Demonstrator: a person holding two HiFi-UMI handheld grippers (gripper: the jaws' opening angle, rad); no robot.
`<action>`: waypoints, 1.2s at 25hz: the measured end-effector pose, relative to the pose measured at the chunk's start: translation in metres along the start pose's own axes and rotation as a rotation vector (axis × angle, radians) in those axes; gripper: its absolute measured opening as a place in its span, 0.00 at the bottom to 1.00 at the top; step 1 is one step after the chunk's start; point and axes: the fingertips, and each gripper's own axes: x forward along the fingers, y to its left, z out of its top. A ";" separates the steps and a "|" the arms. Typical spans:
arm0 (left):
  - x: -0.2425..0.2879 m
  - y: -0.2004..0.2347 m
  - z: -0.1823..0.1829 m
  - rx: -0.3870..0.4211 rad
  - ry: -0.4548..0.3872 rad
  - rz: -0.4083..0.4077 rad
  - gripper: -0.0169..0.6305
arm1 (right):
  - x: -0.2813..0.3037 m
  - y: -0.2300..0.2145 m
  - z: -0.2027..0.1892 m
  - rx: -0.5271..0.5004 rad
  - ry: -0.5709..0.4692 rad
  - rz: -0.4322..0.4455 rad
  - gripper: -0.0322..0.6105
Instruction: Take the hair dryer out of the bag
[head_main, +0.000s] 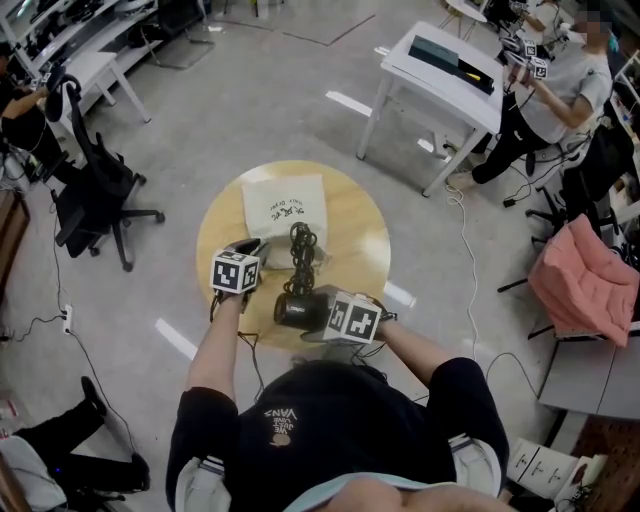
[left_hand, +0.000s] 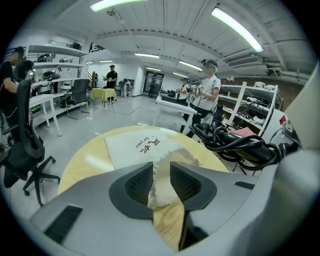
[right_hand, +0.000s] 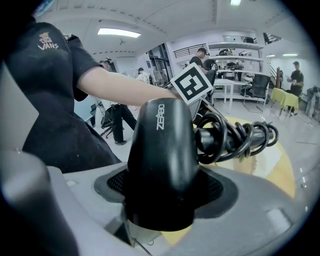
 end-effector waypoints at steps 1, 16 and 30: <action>-0.003 -0.001 0.001 0.006 -0.006 0.005 0.21 | -0.001 0.001 0.001 0.003 -0.007 -0.004 0.60; -0.063 -0.042 0.014 0.047 -0.192 -0.009 0.21 | -0.015 0.015 0.019 0.023 -0.118 -0.064 0.60; -0.123 -0.080 0.020 0.099 -0.336 -0.043 0.16 | -0.037 0.027 0.048 0.053 -0.282 -0.114 0.61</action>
